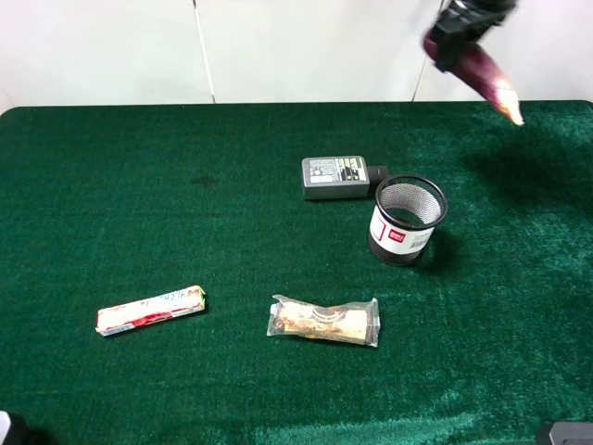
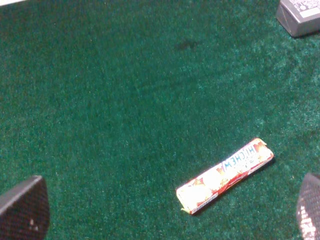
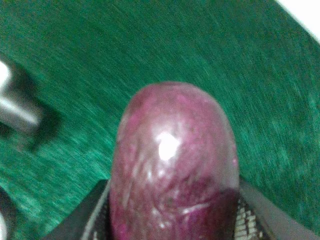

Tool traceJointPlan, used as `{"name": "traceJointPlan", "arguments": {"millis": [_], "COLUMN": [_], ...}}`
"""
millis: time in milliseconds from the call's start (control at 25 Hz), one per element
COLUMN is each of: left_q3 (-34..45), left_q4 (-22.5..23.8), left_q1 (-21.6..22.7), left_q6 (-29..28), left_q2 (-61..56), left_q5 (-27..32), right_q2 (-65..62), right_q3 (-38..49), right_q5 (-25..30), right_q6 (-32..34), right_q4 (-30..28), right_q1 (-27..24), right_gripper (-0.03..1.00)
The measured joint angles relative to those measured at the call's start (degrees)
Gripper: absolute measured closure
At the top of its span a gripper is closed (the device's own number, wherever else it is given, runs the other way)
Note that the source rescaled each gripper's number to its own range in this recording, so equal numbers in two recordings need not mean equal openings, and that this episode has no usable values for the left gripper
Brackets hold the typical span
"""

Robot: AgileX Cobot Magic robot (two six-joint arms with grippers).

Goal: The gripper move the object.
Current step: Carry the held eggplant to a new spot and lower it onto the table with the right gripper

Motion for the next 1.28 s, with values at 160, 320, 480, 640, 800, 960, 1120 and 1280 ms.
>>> {"name": "traceJointPlan", "arguments": {"millis": [160, 320, 480, 640, 800, 960, 1120, 1280], "left_q3": [0.00, 0.00, 0.00, 0.00, 0.00, 0.00, 0.00, 0.00], "left_q4": [0.00, 0.00, 0.00, 0.00, 0.00, 0.00, 0.00, 0.00], "left_q1": [0.00, 0.00, 0.00, 0.00, 0.00, 0.00, 0.00, 0.00], "left_q6": [0.00, 0.00, 0.00, 0.00, 0.00, 0.00, 0.00, 0.00], "left_q2": [0.00, 0.00, 0.00, 0.00, 0.00, 0.00, 0.00, 0.00], "left_q5": [0.00, 0.00, 0.00, 0.00, 0.00, 0.00, 0.00, 0.05], "right_q2": [4.50, 8.91, 12.92, 16.13, 18.08, 19.60, 21.38, 22.60], "right_q3": [-6.39, -13.16, -18.56, -21.86, -22.77, -22.79, -22.79, -22.92], "right_q5": [0.62, 0.75, 0.87, 0.98, 1.05, 1.14, 1.14, 1.14], "right_q6": [-0.19, -0.24, -0.24, -0.24, -0.24, -0.24, -0.75, -1.24], "right_q4": [0.55, 1.61, 3.40, 3.91, 4.20, 4.33, 4.33, 4.33], "right_q1": [6.16, 11.88, 16.64, 20.77, 24.97, 28.98, 32.88, 36.38], "right_gripper": [0.95, 0.95, 0.95, 0.95, 0.95, 0.95, 0.95, 0.95]}}
